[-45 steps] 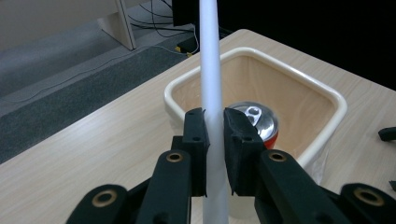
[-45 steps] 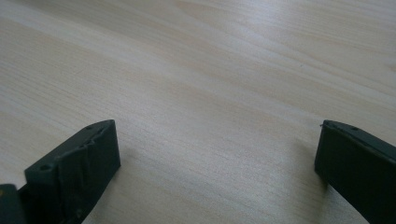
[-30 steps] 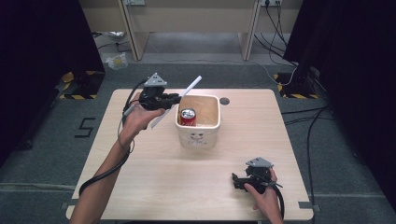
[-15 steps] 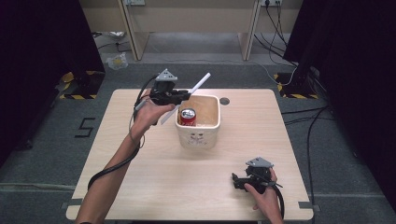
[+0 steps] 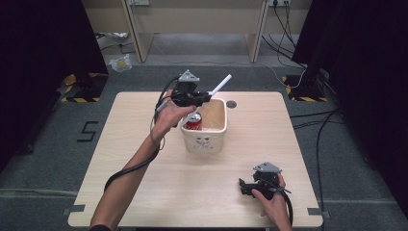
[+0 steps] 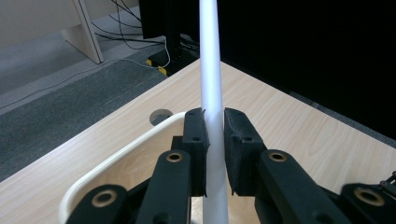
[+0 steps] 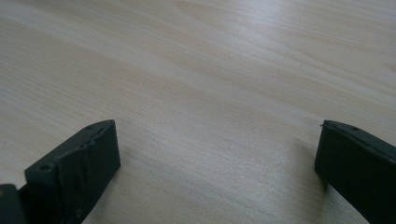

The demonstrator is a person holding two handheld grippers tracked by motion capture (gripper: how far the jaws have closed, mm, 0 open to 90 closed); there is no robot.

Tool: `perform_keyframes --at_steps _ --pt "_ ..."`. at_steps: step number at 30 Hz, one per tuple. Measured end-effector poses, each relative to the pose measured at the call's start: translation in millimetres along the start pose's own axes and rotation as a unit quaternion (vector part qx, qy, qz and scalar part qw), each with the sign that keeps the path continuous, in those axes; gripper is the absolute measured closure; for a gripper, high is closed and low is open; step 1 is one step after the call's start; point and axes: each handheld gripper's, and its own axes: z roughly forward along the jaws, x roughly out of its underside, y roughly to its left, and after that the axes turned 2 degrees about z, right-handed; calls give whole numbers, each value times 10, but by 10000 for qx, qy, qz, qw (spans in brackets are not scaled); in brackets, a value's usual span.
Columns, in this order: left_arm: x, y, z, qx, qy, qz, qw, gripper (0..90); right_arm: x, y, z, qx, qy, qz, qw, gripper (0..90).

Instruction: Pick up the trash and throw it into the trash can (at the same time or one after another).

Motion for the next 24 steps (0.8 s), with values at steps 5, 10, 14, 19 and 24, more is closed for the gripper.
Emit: perform_keyframes --at_steps 5,10,14,19,24 --pt "-9 -28 155 6 23 -72 10000 790 0 2 1 -11 -4 -14 10000 3" --pt "-6 -43 285 20 66 -157 9999 789 0 2 2 -21 -9 -29 10000 3" --pt "7 -47 369 -24 126 -160 9998 789 -1 1 1 -17 -11 -42 10000 4" --pt "18 -60 442 -81 209 -152 9996 789 0 2 1 -23 -6 -43 10000 3" --pt "15 -75 517 -110 243 -167 9995 789 0 2 1 -23 -5 -43 10000 3"
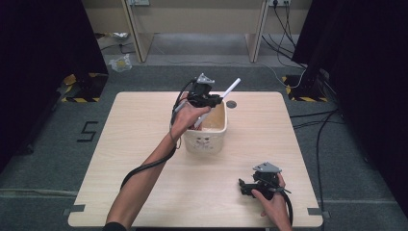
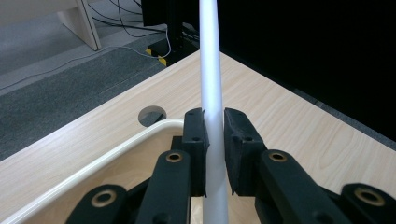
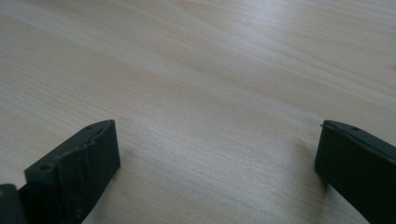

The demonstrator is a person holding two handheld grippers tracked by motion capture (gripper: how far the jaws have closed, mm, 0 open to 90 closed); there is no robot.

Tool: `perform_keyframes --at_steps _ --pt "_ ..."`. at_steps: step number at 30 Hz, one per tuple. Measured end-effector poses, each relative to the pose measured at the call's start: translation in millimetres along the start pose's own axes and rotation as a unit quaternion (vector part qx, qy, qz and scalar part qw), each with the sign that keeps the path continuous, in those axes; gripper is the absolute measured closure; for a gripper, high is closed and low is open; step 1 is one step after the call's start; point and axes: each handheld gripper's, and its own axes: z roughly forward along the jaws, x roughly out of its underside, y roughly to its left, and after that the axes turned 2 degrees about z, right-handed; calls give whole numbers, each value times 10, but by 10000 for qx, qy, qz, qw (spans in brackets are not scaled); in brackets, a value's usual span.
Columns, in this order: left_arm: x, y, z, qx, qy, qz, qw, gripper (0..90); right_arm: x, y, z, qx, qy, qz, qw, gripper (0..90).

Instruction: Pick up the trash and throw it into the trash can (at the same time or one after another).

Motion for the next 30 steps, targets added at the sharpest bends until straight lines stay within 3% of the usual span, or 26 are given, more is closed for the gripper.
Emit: perform_keyframes --at_steps 17,30 --pt "-18 -88 212 -104 125 41 9999 787 0 3 -1 -13 2 4 10000 3" --pt "58 -21 288 -215 293 -75 9993 786 0 0 1 -13 -6 -12 10000 3"
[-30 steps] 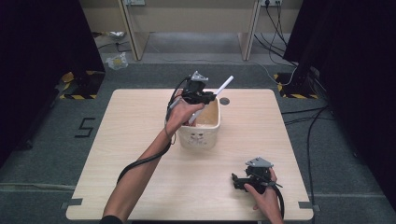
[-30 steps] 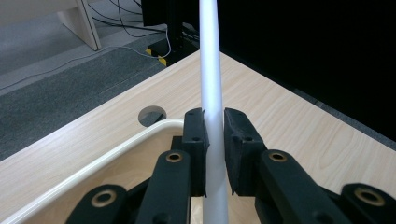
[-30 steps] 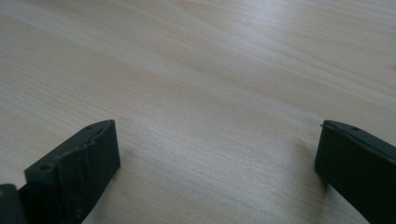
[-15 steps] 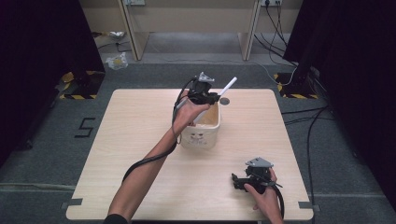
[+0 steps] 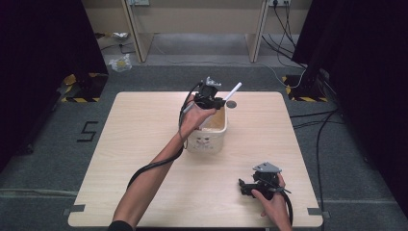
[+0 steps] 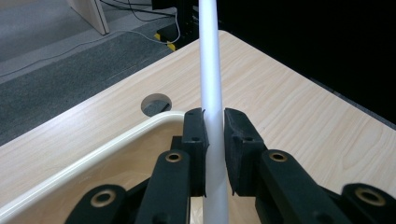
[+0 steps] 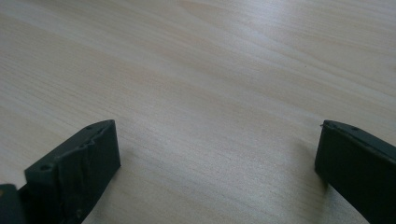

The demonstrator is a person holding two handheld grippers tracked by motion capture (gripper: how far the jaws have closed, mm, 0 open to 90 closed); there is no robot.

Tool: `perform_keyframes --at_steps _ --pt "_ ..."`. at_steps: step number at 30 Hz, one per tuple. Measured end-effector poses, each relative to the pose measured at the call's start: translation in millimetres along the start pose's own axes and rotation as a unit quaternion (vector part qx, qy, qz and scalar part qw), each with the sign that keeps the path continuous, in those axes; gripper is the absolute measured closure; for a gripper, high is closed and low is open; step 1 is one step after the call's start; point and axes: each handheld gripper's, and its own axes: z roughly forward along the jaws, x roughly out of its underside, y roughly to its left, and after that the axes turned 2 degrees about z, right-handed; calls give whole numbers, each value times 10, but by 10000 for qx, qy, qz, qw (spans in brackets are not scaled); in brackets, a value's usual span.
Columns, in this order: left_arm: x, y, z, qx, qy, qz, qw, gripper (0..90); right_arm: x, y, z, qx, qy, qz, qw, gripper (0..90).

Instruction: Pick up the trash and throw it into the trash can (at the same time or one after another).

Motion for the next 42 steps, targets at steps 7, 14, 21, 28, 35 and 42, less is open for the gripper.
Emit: perform_keyframes --at_steps 7,14,21,28,35,42 --pt "15 6 2 11 122 2 9999 764 0 0 0 0 0 -1 10000 3" --pt "3 3 -49 56 83 -57 9999 653 0 2 -1 1 4 9 10000 3" --pt "-8 15 -148 16 69 -46 10000 529 0 1 -1 5 5 3 10000 3" --pt "29 59 -273 95 100 -138 9998 399 0 -1 0 3 2 -5 10000 3" --pt "68 57 -463 177 61 -70 9998 340 0 2 -1 3 8 8 10000 3" --pt "141 106 -638 194 31 -55 9998 296 1 2 -1 2 9 11 10000 3"
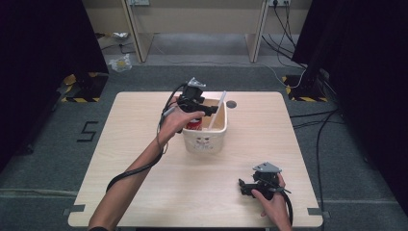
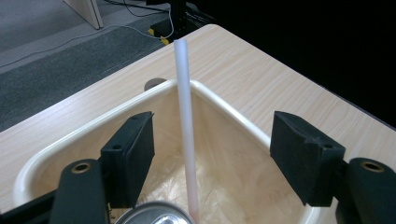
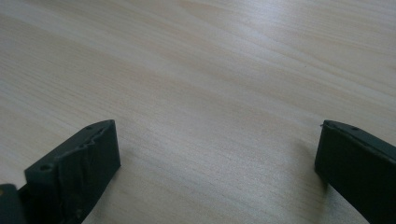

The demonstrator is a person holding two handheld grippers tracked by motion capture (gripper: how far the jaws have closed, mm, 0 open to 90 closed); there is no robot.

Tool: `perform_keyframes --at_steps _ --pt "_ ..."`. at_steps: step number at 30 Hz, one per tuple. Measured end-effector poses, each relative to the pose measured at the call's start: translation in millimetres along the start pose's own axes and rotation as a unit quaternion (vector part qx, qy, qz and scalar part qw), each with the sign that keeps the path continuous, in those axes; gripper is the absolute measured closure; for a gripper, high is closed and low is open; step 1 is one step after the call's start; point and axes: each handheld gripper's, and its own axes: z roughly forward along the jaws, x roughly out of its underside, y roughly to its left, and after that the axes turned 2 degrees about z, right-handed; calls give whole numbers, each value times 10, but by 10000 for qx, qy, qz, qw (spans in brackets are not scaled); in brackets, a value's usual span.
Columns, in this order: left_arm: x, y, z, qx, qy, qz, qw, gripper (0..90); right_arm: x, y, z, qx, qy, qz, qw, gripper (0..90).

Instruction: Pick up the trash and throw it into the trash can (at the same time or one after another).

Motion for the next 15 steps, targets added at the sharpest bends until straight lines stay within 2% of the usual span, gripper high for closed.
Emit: perform_keyframes --at_steps 8,15 --pt "109 40 -210 13 -85 39 10000 269 0 -3 2 -4 -12 -15 10000 3" --pt "209 110 -366 -24 -229 -6 9997 266 0 0 2 -6 -11 -1 10000 4"
